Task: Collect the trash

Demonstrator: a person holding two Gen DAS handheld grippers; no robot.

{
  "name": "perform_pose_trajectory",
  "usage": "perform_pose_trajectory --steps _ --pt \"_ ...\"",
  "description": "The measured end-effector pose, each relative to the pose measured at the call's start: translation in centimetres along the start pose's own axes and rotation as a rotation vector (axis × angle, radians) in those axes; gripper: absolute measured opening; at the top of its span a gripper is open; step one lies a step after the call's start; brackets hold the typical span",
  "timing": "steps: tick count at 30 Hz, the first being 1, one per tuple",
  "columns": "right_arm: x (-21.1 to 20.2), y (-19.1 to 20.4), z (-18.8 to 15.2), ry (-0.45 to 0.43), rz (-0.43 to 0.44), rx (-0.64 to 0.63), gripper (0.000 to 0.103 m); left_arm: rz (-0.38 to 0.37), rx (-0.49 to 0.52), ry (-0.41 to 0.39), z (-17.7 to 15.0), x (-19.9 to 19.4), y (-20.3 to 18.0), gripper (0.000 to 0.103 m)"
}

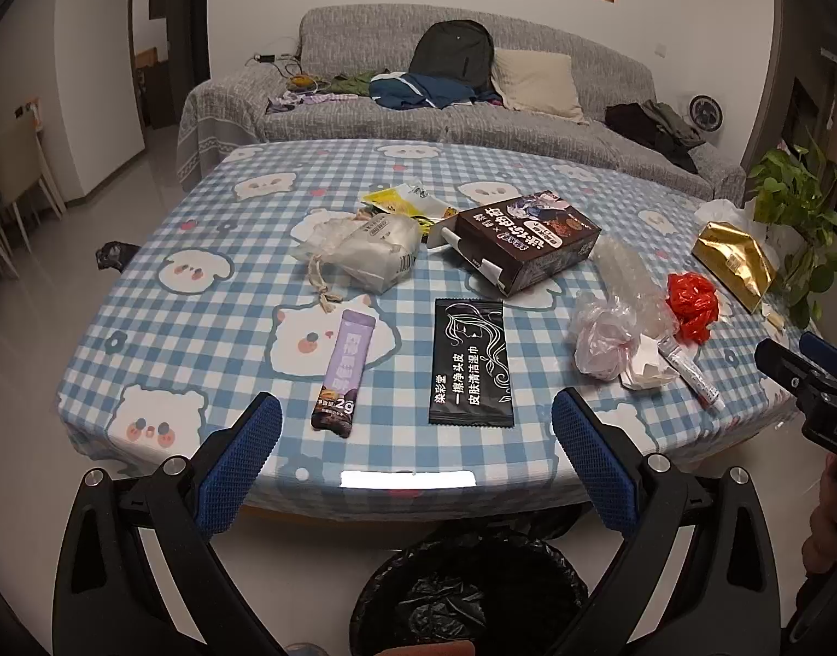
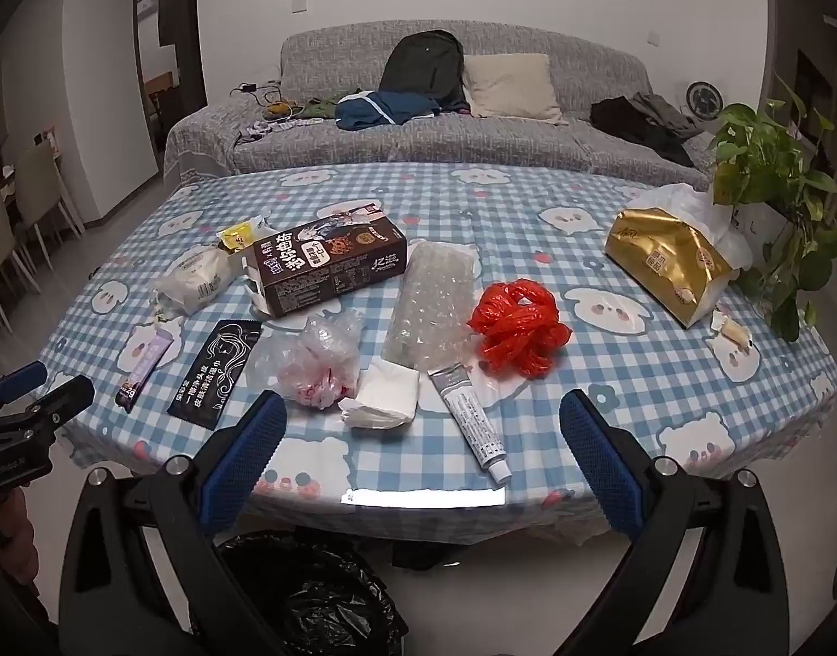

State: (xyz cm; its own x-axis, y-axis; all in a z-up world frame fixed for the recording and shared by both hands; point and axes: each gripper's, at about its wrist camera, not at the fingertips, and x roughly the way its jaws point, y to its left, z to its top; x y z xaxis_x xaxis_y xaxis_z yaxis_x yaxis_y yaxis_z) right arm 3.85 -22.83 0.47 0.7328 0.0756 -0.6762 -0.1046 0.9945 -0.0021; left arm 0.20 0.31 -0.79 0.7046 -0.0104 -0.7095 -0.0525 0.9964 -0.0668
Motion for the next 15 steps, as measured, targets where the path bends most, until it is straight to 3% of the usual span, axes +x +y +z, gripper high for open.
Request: perform_pose_trajectory --steps 15 --pt "0.25 0.23 -0.29 0.01 -0.003 -0.011 0.096 0.002 0.004 0.0 -0.12 -0.16 -0.19 0.097"
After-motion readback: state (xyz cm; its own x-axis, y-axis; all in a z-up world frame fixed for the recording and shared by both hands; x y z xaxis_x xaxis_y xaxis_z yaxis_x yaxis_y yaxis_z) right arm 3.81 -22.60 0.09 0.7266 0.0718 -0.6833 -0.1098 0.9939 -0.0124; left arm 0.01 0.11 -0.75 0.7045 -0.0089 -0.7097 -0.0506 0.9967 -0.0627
